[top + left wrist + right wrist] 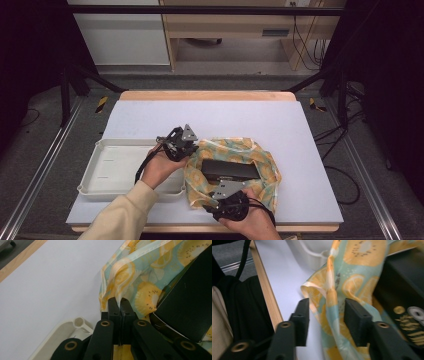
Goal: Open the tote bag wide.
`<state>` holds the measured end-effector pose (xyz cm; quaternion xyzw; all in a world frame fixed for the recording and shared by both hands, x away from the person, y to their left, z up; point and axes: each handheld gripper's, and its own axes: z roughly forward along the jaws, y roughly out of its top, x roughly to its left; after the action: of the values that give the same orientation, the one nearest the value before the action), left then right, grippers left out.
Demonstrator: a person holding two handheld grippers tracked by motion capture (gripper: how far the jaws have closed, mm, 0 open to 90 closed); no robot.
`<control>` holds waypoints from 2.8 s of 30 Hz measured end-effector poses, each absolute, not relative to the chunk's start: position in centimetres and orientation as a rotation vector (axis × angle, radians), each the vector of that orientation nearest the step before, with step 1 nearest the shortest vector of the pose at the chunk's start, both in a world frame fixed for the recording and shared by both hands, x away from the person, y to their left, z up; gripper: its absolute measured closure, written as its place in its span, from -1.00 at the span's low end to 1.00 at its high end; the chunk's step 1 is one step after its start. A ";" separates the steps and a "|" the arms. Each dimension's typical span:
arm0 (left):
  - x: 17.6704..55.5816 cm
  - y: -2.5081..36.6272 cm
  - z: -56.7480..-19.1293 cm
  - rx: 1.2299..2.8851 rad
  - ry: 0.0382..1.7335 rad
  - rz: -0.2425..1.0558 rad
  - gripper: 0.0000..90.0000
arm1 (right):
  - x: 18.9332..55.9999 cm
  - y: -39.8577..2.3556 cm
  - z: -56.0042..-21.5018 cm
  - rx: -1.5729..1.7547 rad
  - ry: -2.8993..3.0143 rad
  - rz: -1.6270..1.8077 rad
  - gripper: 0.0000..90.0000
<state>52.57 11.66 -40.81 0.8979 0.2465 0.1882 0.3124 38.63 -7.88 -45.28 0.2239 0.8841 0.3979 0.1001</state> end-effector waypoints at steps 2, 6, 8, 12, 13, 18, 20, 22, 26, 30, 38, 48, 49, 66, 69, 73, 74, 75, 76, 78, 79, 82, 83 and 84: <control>52.5 11.6 -40.8 2.371 0.647 0.494 1.00 | 38.5 -8.2 -44.7 0.665 2.598 1.173 0.12; 52.3 11.6 -40.7 2.368 0.642 0.493 1.00 | 38.6 -9.4 -43.4 0.689 2.558 1.182 -0.02; 52.1 11.6 -40.6 2.360 0.636 0.497 1.00 | 38.6 -10.3 -42.6 0.705 2.540 1.185 -0.08; 51.8 11.5 -40.3 2.355 0.626 0.497 1.00 | 38.6 -11.8 -41.3 0.733 2.495 1.193 -0.11; 51.7 11.5 -40.2 2.358 0.623 0.494 1.00 | 38.7 -12.2 -41.1 0.738 2.483 1.191 -0.09; 51.1 11.3 -39.9 2.361 0.596 0.499 1.00 | 40.1 -15.7 -40.5 0.864 2.336 1.109 0.18; 51.0 11.3 -39.8 2.362 0.593 0.497 1.00 | 40.7 -16.8 -40.6 0.906 2.287 1.077 0.28; 50.9 11.3 -39.7 2.352 0.591 0.502 1.00 | 41.3 -18.1 -40.9 0.951 2.237 1.027 0.38; 50.8 11.0 -39.8 2.362 0.590 0.505 1.00 | 42.6 -20.5 -41.9 1.030 2.158 0.955 0.58; 51.0 10.5 -40.2 2.361 0.588 0.501 1.00 | 43.6 -21.4 -42.8 1.070 2.165 0.929 0.72; 52.0 9.8 -41.6 2.400 0.619 0.510 1.00 | 46.0 -21.8 -44.9 1.123 2.199 0.881 0.88; 52.6 9.7 -43.3 2.451 0.645 0.475 1.00 | 48.0 -21.9 -46.9 1.162 2.271 0.861 1.00; 52.6 9.7 -43.4 2.452 0.646 0.473 1.00 | 48.2 -22.0 -47.0 1.164 2.268 0.859 1.00; 53.2 9.6 -43.9 2.475 0.646 0.451 0.99 | 48.3 -22.6 -47.6 1.185 2.270 0.860 1.00; 53.5 9.5 -44.0 2.478 0.649 0.455 0.99 | 48.2 -22.7 -47.6 1.193 2.266 0.861 1.00; 53.9 9.4 -44.3 2.487 0.658 0.442 0.99 | 47.9 -22.8 -47.5 1.198 2.263 0.867 1.00; 54.0 9.3 -44.4 2.492 0.657 0.441 0.99 | 47.9 -22.9 -47.5 1.200 2.264 0.867 1.00; 54.1 9.3 -44.4 2.492 0.660 0.439 0.99 | 47.8 -22.9 -47.5 1.206 2.259 0.872 1.00; 54.1 9.3 -44.5 2.495 0.659 0.430 0.99 | 47.7 -22.9 -47.5 1.206 2.258 0.873 1.00; 54.1 9.3 -44.5 2.494 0.660 0.427 0.98 | 47.6 -23.0 -47.5 1.197 2.251 0.879 1.00; 54.1 9.3 -44.5 2.492 0.661 0.425 0.97 | 47.5 -23.0 -47.4 1.208 2.247 0.887 1.00; 53.9 9.5 -44.1 2.467 0.660 0.451 0.88 | 47.2 -23.1 -47.1 1.199 2.223 0.910 0.99; 53.8 9.5 -44.0 2.445 0.667 0.469 0.82 | 47.2 -23.1 -47.0 1.191 2.215 0.918 0.98; 53.7 9.7 -43.7 2.425 0.669 0.486 0.75 | 47.0 -23.1 -46.8 1.190 2.203 0.936 0.97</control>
<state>53.66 9.66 -43.72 0.9071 0.2503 0.1816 0.2856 47.03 -23.06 -46.83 0.4331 0.8016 0.3405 0.2320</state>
